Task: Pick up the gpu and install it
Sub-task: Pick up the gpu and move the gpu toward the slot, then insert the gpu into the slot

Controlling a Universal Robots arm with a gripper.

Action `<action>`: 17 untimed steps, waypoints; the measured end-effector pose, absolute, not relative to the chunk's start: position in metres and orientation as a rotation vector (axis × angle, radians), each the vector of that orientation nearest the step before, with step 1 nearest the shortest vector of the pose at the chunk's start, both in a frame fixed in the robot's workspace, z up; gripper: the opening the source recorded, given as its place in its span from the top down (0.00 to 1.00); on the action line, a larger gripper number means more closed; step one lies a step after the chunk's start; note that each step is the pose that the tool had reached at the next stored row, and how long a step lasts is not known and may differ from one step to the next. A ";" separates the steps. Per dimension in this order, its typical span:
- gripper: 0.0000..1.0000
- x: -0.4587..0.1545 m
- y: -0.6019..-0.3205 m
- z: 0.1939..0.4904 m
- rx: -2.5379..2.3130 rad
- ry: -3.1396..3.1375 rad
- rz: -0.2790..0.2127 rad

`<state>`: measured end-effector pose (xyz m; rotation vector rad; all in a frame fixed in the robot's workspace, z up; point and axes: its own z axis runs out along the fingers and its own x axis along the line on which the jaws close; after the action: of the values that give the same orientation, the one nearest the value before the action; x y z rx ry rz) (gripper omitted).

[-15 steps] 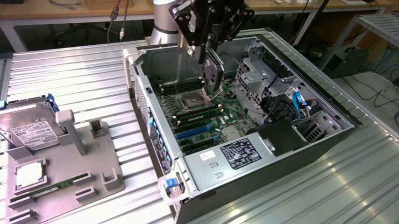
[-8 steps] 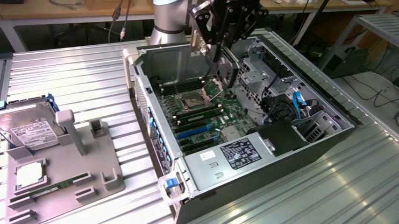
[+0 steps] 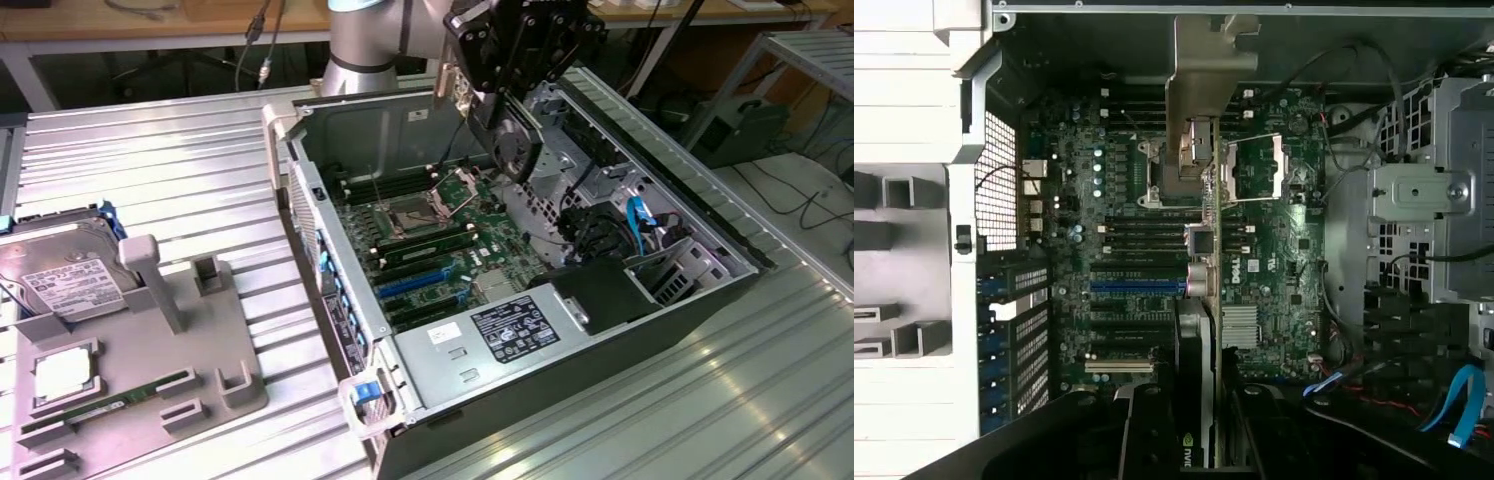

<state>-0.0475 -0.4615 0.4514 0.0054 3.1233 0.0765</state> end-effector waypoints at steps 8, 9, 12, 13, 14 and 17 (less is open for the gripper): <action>0.73 -0.047 -0.461 0.451 0.005 3.123 0.077; 0.73 -0.047 -0.461 0.451 0.005 3.123 0.077; 0.73 -0.047 -0.461 0.451 0.005 3.123 0.077; 0.73 -0.047 -0.461 0.451 0.005 3.123 0.077; 0.73 -0.047 -0.461 0.451 0.005 3.123 0.077; 0.73 -0.047 -0.461 0.451 0.003 3.123 0.077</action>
<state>-0.0474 -0.4614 0.4514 0.0028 3.1234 0.0767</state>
